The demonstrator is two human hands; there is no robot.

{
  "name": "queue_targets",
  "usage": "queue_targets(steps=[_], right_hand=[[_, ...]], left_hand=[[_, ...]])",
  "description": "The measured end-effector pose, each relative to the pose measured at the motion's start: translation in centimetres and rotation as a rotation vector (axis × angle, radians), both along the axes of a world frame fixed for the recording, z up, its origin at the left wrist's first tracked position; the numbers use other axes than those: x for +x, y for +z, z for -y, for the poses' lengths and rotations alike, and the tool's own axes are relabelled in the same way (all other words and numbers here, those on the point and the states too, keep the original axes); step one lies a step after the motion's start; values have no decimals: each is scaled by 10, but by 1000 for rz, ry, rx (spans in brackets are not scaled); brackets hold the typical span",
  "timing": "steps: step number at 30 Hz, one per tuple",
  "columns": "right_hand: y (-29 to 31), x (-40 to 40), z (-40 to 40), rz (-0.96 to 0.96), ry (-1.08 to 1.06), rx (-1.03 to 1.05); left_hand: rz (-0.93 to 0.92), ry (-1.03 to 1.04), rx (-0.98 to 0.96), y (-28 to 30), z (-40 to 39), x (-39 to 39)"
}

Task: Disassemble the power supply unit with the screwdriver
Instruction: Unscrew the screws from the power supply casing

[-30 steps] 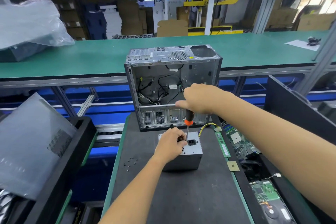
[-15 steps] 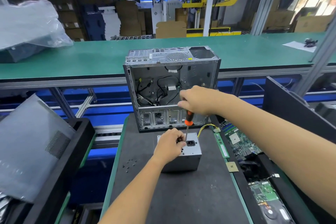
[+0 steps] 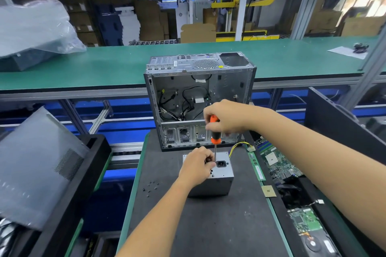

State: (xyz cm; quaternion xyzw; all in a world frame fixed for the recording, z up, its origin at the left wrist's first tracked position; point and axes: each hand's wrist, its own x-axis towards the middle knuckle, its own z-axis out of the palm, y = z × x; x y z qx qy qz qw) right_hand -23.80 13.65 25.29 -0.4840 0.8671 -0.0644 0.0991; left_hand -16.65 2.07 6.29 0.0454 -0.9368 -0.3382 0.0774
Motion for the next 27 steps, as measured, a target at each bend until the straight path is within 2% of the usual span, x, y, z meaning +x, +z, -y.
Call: queue_targets(steps=[3, 5, 10, 11, 15, 17, 19, 23, 24, 27], right_hand=[[4, 2, -3, 120, 100, -17], [4, 2, -4, 109, 63, -47], [-3, 1, 1, -268, -93, 74], [-3, 1, 1, -254, -95, 75], [6, 2, -3, 66, 30, 11], [6, 5, -3, 161, 44, -14], [1, 7, -2, 132, 20, -67], [-4, 4, 2, -192, -79, 17], [-5, 3, 4, -220, -77, 29], [0, 0, 0, -10, 16, -7]], left_hand=[[-5, -2, 0, 0, 0, 0], [-5, -4, 0, 0, 0, 0], [-6, -2, 23, 1, -1, 0], [-5, -2, 23, 1, -1, 0], [-6, -5, 6, 0, 0, 0], [-1, -3, 6, 0, 0, 0], [7, 0, 0, -1, 1, 0], [11, 3, 5, 1, 0, 0], [14, 4, 7, 1, 0, 0], [13, 2, 2, 0, 0, 0]])
